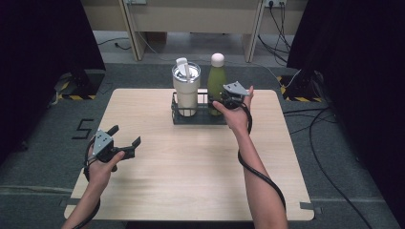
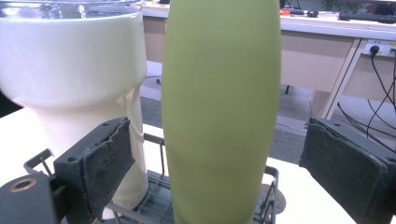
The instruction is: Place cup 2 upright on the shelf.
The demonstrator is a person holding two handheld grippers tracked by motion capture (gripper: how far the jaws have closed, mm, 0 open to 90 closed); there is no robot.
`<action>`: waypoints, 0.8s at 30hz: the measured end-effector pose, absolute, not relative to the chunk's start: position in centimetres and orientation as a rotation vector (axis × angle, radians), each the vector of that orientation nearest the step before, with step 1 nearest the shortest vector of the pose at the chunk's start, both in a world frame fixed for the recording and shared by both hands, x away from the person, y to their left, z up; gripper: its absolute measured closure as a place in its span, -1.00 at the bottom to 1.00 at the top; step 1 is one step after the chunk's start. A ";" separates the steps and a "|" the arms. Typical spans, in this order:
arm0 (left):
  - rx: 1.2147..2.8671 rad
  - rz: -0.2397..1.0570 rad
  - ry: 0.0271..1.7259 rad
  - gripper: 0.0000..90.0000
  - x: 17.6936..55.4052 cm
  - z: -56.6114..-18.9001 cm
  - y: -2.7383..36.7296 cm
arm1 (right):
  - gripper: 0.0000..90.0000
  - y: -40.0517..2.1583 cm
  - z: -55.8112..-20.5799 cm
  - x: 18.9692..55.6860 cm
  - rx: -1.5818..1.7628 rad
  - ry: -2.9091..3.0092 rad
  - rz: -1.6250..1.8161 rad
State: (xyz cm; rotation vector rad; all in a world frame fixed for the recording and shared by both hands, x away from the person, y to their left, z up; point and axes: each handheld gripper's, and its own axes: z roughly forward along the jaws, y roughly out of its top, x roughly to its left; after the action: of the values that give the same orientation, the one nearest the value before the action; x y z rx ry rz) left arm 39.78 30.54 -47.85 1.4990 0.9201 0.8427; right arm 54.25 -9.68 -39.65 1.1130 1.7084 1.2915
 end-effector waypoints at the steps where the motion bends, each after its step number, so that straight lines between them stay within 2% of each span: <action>1: 1.501 0.843 0.920 -1.00 39.8 -47.9 30.5 | -0.80 -9.8 -39.7 54.1 1.115 1.708 1.292; 24: 1.503 0.846 0.920 -1.00 39.7 -47.9 30.4 | -0.76 -12.9 -42.5 49.4 1.164 1.724 1.273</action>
State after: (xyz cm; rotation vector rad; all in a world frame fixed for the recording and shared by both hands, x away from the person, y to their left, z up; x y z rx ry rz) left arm 39.66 30.41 -47.93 1.5027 0.9198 0.8460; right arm 49.43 -12.92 -42.48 1.1643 1.7242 1.2728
